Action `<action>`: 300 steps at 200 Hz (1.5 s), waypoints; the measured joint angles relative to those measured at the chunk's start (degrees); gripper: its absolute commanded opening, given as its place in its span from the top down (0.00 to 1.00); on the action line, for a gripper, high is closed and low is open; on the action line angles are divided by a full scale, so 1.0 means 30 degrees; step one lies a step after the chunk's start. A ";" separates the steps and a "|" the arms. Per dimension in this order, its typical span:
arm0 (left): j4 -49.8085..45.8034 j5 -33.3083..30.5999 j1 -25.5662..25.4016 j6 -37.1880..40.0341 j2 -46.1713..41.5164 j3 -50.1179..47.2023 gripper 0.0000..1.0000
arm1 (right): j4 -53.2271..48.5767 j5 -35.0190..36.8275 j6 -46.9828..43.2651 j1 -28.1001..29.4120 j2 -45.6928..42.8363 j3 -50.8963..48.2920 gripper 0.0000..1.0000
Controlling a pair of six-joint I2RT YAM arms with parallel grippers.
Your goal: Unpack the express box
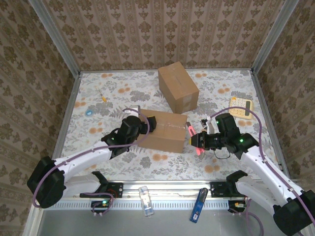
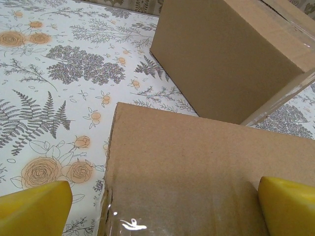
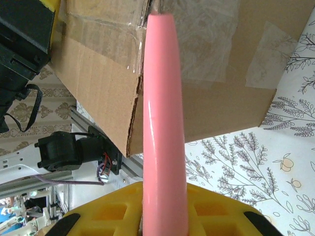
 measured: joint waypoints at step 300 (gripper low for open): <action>0.0962 -0.0131 0.0255 -0.0627 0.0459 -0.0219 0.04 | 0.0874 -0.0561 0.2929 0.2135 -0.1770 -0.1698 1.00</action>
